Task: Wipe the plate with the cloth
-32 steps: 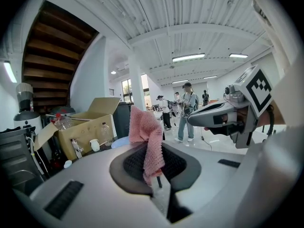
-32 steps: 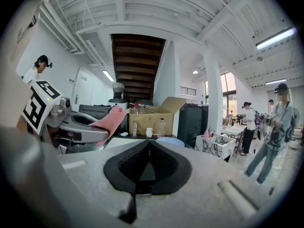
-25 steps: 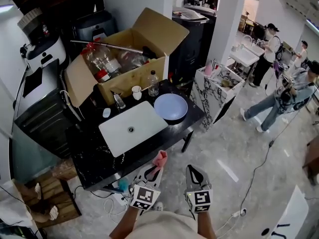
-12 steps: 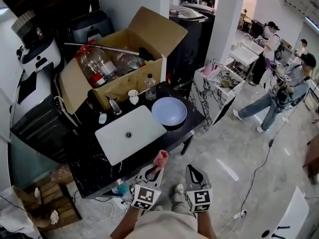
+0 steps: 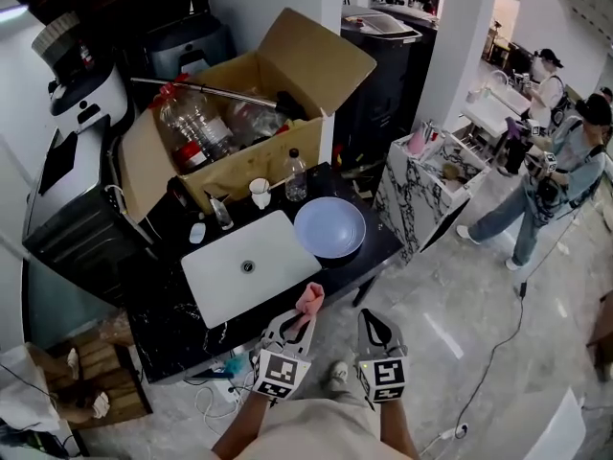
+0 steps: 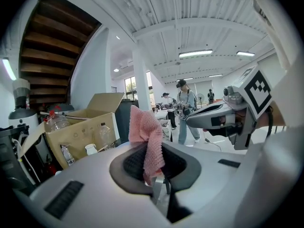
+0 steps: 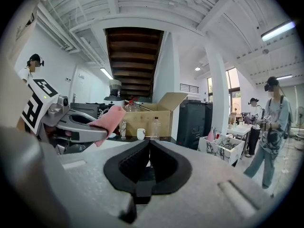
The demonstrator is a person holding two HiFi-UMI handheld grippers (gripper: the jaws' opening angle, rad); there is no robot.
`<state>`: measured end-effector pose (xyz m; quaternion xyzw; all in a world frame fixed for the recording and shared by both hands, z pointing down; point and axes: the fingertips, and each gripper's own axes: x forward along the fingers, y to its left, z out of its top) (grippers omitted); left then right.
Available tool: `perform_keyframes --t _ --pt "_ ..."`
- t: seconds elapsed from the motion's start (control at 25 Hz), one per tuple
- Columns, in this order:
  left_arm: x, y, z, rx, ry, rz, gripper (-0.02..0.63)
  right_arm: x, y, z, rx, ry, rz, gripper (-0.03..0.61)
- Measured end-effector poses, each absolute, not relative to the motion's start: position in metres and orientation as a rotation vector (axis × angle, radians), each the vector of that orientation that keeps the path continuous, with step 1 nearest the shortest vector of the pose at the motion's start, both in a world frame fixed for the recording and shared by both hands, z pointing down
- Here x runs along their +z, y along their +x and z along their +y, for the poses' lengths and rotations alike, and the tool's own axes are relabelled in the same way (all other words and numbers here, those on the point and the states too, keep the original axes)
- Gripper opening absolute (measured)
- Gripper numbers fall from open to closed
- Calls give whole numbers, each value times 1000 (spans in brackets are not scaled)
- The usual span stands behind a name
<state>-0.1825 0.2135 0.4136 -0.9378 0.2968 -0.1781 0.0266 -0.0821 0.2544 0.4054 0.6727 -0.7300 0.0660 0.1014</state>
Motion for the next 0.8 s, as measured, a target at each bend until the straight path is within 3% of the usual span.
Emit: perform_keyframes --t 0.8 --pt "410 -68 147 -606 -2821 1072 34 409 44 172 216 1877 -2267 6"
